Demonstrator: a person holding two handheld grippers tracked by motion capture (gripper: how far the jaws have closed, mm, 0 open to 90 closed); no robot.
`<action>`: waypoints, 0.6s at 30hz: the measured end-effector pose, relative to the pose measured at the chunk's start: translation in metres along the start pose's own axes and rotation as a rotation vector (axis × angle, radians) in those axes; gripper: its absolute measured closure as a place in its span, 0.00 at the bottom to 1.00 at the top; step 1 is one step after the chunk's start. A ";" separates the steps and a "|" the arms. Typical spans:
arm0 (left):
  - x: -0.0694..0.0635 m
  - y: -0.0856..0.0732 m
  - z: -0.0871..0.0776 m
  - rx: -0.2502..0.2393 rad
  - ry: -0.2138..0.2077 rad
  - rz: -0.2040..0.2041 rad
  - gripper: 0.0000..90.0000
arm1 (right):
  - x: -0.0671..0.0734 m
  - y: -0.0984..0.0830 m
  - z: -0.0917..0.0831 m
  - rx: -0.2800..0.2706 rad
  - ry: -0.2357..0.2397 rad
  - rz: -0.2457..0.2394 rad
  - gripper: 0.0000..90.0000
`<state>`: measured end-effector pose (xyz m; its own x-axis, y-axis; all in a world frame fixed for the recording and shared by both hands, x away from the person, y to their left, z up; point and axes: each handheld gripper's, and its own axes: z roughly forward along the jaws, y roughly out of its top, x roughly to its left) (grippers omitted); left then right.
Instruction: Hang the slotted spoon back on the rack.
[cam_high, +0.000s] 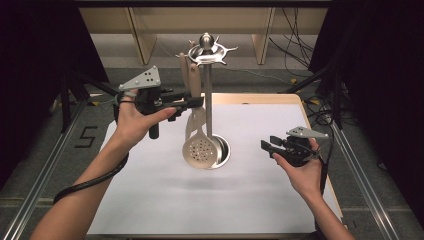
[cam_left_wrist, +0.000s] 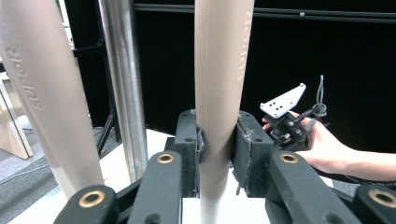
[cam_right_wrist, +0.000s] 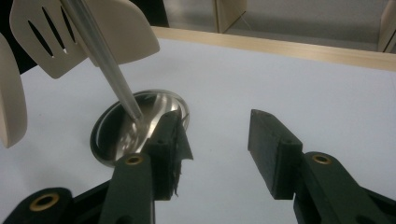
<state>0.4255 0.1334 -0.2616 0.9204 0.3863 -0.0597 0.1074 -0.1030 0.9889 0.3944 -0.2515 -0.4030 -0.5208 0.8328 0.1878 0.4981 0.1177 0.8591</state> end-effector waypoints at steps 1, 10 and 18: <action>0.000 0.000 0.000 0.002 0.001 -0.001 0.80 | 0.000 0.000 0.000 0.000 0.000 0.001 0.62; 0.003 0.001 0.001 0.010 0.006 0.001 0.80 | 0.003 0.000 0.001 -0.009 -0.005 0.020 0.62; 0.005 0.001 0.004 0.016 0.007 -0.002 0.80 | 0.001 0.000 0.000 -0.008 -0.021 0.002 0.62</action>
<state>0.4315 0.1314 -0.2610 0.9176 0.3930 -0.0605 0.1152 -0.1172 0.9864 0.3940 -0.2504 -0.4033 -0.5052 0.8441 0.1797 0.4933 0.1116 0.8627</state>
